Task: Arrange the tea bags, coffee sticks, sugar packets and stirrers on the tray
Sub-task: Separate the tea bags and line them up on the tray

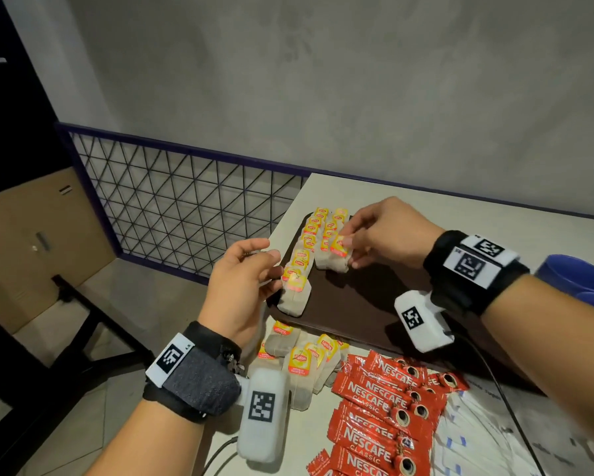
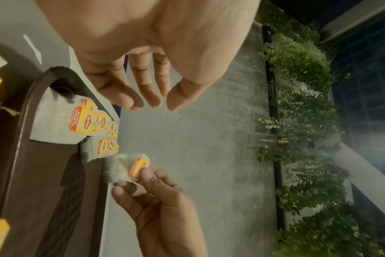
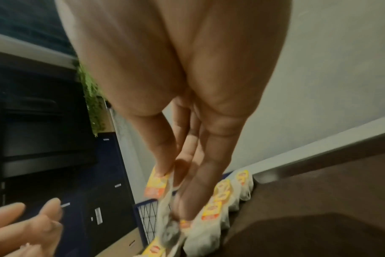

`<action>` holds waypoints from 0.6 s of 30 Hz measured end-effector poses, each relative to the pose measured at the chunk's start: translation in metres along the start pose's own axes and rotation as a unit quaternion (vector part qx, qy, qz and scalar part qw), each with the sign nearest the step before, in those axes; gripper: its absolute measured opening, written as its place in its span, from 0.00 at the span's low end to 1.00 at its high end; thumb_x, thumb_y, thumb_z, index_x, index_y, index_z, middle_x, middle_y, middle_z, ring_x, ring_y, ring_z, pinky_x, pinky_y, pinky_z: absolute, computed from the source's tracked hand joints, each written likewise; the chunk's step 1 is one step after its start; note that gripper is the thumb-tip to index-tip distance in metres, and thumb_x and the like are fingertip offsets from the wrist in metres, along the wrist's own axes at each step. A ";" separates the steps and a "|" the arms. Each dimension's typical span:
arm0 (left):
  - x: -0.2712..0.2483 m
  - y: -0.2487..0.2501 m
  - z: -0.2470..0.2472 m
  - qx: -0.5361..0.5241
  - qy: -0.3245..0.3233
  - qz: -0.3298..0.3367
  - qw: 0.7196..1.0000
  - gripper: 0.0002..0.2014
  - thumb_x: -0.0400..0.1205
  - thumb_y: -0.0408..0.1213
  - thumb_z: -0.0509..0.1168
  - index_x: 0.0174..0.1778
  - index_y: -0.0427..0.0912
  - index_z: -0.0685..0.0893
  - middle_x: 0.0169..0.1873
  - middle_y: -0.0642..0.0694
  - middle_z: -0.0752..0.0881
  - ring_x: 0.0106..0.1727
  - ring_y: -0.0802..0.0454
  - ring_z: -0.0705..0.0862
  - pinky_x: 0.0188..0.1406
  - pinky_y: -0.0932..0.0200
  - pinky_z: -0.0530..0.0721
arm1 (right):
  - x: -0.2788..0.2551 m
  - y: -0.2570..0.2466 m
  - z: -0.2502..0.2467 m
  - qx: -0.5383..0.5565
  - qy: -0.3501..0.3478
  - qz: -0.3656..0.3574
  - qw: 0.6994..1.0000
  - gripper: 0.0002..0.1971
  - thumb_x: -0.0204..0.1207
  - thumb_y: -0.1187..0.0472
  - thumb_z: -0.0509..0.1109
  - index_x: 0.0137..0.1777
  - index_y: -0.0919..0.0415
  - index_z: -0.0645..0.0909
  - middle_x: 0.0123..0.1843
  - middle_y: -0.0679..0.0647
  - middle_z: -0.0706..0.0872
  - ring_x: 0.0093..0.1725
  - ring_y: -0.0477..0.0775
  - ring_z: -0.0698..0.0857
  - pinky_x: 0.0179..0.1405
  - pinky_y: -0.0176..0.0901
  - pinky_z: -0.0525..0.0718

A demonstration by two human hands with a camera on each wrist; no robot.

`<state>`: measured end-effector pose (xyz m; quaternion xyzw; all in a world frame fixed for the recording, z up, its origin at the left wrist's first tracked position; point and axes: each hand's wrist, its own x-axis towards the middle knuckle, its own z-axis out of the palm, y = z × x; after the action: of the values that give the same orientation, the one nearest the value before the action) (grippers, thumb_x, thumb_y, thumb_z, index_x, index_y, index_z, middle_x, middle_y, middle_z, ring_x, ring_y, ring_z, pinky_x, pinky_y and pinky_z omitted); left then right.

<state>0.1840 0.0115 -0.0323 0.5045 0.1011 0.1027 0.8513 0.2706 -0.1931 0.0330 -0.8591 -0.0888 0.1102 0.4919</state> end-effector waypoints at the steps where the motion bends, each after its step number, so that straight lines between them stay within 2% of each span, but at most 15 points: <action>1: 0.000 0.000 0.000 -0.001 -0.001 -0.001 1.000 0.09 0.84 0.24 0.67 0.56 0.40 0.83 0.41 0.43 0.83 0.40 0.48 0.83 0.31 0.62 0.83 | 0.006 0.002 0.004 -0.011 -0.031 0.016 0.999 0.06 0.79 0.76 0.75 0.54 0.77 0.85 0.41 0.71 0.89 0.36 0.64 0.90 0.44 0.58 0.95; 3: -0.001 -0.001 0.001 0.000 -0.006 -0.005 1.000 0.09 0.84 0.24 0.67 0.57 0.40 0.82 0.39 0.44 0.83 0.39 0.49 0.82 0.30 0.63 0.82 | 0.016 0.005 0.012 -0.025 -0.071 0.042 0.996 0.04 0.79 0.76 0.75 0.53 0.74 0.86 0.41 0.69 0.89 0.39 0.66 0.91 0.49 0.61 0.94; 5: -0.001 -0.002 0.002 0.002 -0.008 -0.005 1.000 0.09 0.84 0.24 0.67 0.57 0.40 0.82 0.38 0.44 0.82 0.37 0.49 0.81 0.29 0.63 0.81 | 0.026 0.009 0.021 -0.045 -0.075 0.055 0.995 0.04 0.80 0.74 0.75 0.53 0.72 0.87 0.42 0.69 0.90 0.40 0.65 0.91 0.52 0.62 0.94; 8: -0.001 -0.002 0.001 0.006 -0.005 -0.003 1.000 0.09 0.84 0.24 0.67 0.56 0.40 0.82 0.38 0.44 0.82 0.37 0.49 0.81 0.29 0.63 0.81 | 0.040 0.012 0.031 -0.091 -0.048 0.063 0.993 0.02 0.81 0.72 0.76 0.51 0.69 0.88 0.44 0.66 0.92 0.38 0.59 0.93 0.47 0.55 0.95; 11: 0.000 -0.001 0.001 0.004 -0.005 -0.004 1.000 0.10 0.84 0.23 0.67 0.57 0.40 0.82 0.37 0.44 0.83 0.37 0.49 0.80 0.28 0.63 0.80 | 0.050 0.013 0.032 -0.098 -0.020 0.076 0.992 0.02 0.79 0.73 0.77 0.50 0.70 0.88 0.41 0.63 0.92 0.34 0.56 0.91 0.41 0.51 0.95; 15: 0.001 -0.002 0.000 0.006 -0.006 -0.004 1.000 0.10 0.84 0.24 0.67 0.57 0.40 0.82 0.36 0.45 0.82 0.38 0.49 0.80 0.28 0.63 0.80 | 0.054 0.015 0.030 -0.100 0.016 0.072 0.992 0.06 0.77 0.71 0.79 0.51 0.66 0.87 0.39 0.60 0.93 0.34 0.57 0.93 0.40 0.54 0.95; 18: 0.001 -0.003 -0.001 0.012 -0.004 -0.003 1.000 0.09 0.84 0.25 0.68 0.56 0.41 0.83 0.36 0.46 0.83 0.40 0.48 0.80 0.29 0.62 0.81 | 0.055 0.016 0.027 -0.094 0.046 0.070 0.992 0.02 0.82 0.70 0.72 0.52 0.67 0.87 0.38 0.60 0.93 0.38 0.62 0.95 0.46 0.60 0.95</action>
<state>0.1855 0.0110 -0.0352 0.5149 0.1007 0.0967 0.8458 0.3169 -0.1641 -0.0002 -0.9098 -0.0159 0.0962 0.4034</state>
